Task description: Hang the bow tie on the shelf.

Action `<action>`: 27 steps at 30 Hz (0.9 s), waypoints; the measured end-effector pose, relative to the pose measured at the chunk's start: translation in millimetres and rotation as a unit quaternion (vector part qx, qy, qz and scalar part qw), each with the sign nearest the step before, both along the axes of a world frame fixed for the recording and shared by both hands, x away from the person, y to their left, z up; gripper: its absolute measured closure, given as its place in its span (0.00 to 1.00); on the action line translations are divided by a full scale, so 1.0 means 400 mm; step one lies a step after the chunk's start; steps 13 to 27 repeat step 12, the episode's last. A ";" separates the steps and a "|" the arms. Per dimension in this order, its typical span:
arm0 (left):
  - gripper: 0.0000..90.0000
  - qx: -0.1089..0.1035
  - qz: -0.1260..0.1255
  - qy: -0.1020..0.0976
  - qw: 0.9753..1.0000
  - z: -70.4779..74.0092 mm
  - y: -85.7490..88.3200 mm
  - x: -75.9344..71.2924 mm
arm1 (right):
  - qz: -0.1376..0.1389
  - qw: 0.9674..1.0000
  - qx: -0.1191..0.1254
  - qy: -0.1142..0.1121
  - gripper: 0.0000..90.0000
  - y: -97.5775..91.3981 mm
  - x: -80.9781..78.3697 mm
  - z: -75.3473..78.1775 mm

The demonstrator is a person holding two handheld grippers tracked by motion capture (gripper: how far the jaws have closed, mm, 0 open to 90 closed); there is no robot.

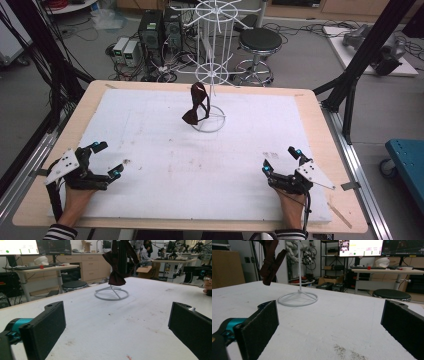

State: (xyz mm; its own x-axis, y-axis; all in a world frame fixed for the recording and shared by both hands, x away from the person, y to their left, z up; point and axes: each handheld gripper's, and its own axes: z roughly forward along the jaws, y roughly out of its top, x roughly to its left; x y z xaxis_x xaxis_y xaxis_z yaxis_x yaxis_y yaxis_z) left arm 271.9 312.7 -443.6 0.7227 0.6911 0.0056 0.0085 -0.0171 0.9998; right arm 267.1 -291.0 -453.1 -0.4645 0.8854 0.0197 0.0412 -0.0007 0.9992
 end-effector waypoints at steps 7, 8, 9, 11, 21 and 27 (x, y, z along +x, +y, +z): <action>0.02 -0.013 0.001 -0.003 1.000 -0.023 0.005 -0.001 | -0.001 1.000 0.000 -0.001 0.01 -0.001 0.000 0.000; 0.02 -0.010 0.002 -0.006 1.000 -0.024 0.003 -0.002 | -0.001 1.000 0.000 -0.001 0.01 -0.001 0.000 0.000; 0.02 -0.009 0.005 -0.005 1.000 -0.023 0.003 -0.002 | -0.001 1.000 0.000 -0.002 0.01 -0.001 0.000 0.000; 0.02 -0.013 0.007 0.000 1.000 -0.024 0.005 -0.001 | -0.001 1.000 0.000 -0.001 0.01 -0.001 0.000 0.000; 0.02 -0.013 0.006 0.000 1.000 -0.024 0.005 -0.001 | -0.001 1.000 0.002 0.001 0.01 0.000 -0.001 0.000; 0.02 -0.013 0.006 0.000 1.000 -0.024 0.005 -0.001 | -0.001 1.000 0.002 0.001 0.01 0.000 -0.001 0.000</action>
